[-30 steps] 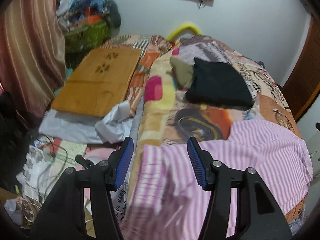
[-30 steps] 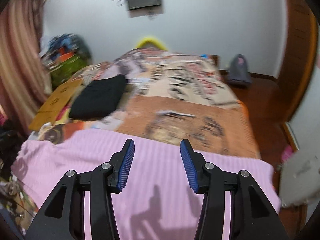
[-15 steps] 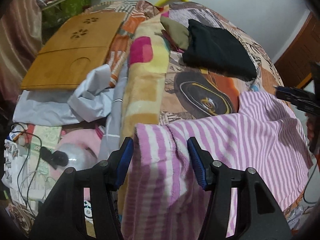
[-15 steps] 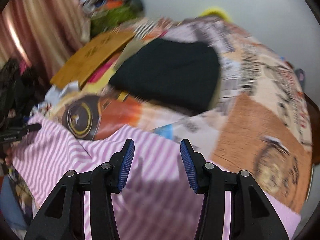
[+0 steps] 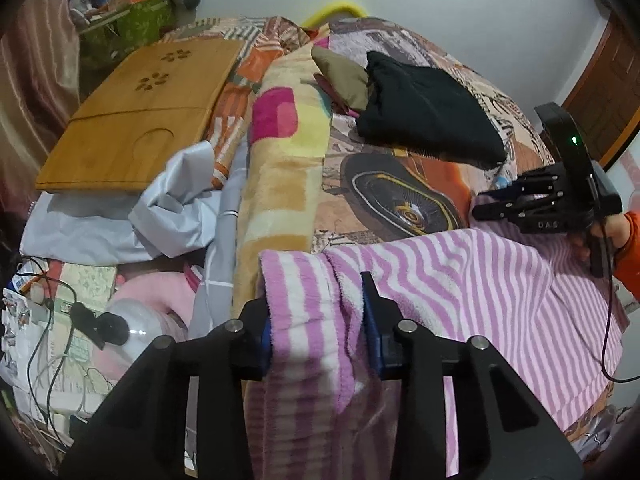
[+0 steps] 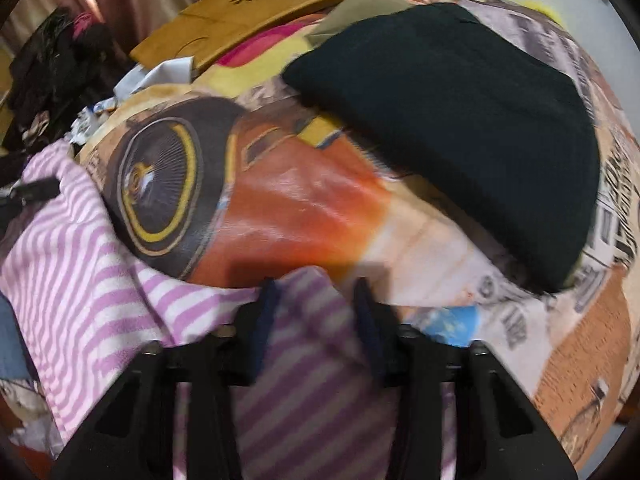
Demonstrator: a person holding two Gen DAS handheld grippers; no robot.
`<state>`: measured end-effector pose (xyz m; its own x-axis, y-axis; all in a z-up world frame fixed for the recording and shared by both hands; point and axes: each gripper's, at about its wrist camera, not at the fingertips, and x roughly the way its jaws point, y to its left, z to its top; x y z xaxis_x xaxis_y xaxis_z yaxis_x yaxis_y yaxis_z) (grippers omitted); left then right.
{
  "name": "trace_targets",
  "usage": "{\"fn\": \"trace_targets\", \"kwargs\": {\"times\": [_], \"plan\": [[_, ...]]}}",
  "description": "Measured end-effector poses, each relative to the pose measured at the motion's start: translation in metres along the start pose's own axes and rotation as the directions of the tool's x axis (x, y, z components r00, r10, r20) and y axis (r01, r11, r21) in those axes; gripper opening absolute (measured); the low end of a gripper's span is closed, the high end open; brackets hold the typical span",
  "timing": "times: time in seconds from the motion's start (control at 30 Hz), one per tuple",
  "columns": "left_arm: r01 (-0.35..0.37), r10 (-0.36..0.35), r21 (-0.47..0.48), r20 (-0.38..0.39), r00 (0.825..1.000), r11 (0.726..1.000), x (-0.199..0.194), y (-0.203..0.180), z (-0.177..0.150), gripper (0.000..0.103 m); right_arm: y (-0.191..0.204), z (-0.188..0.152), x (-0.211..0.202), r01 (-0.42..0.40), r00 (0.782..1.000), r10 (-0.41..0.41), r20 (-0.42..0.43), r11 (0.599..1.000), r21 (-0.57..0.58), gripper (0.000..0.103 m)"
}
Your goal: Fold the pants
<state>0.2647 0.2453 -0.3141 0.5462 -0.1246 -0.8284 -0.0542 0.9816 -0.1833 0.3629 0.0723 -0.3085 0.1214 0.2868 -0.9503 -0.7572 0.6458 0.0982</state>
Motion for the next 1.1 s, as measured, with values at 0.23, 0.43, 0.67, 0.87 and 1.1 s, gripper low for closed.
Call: {"fn": "trace_targets", "kwargs": {"times": [0.23, 0.43, 0.67, 0.87, 1.1], "plan": [[-0.019, 0.019, -0.006, 0.067, 0.998, 1.000, -0.027, 0.004, 0.005, 0.034, 0.016, -0.010, -0.027, 0.124, 0.981, -0.114, 0.157, 0.991, -0.050, 0.010], [-0.056, 0.054, 0.029, 0.052, 0.997, 0.998, -0.019, 0.000, 0.018, 0.034, 0.006, 0.008, -0.031, 0.215, 0.952, -0.206, 0.227, 0.977, -0.013, 0.009], [-0.065, 0.064, -0.015, -0.047, 0.997, 0.998, 0.001, 0.007, 0.020, 0.035, -0.008, 0.010, -0.018, 0.214, 0.967, -0.214, 0.141, 0.977, 0.011, 0.017], [-0.095, 0.096, -0.020, 0.049, 0.994, 0.995, -0.057, 0.000, 0.017, 0.036, -0.014, -0.023, -0.096, 0.230, 0.926, -0.251, 0.283, 0.967, 0.108, 0.041], [-0.100, 0.102, -0.026, 0.121, 0.987, 0.995, -0.114, -0.008, -0.012, 0.046, -0.002, -0.100, -0.183, 0.193, 0.881, -0.271, 0.388, 0.954, 0.228, 0.048]]}}
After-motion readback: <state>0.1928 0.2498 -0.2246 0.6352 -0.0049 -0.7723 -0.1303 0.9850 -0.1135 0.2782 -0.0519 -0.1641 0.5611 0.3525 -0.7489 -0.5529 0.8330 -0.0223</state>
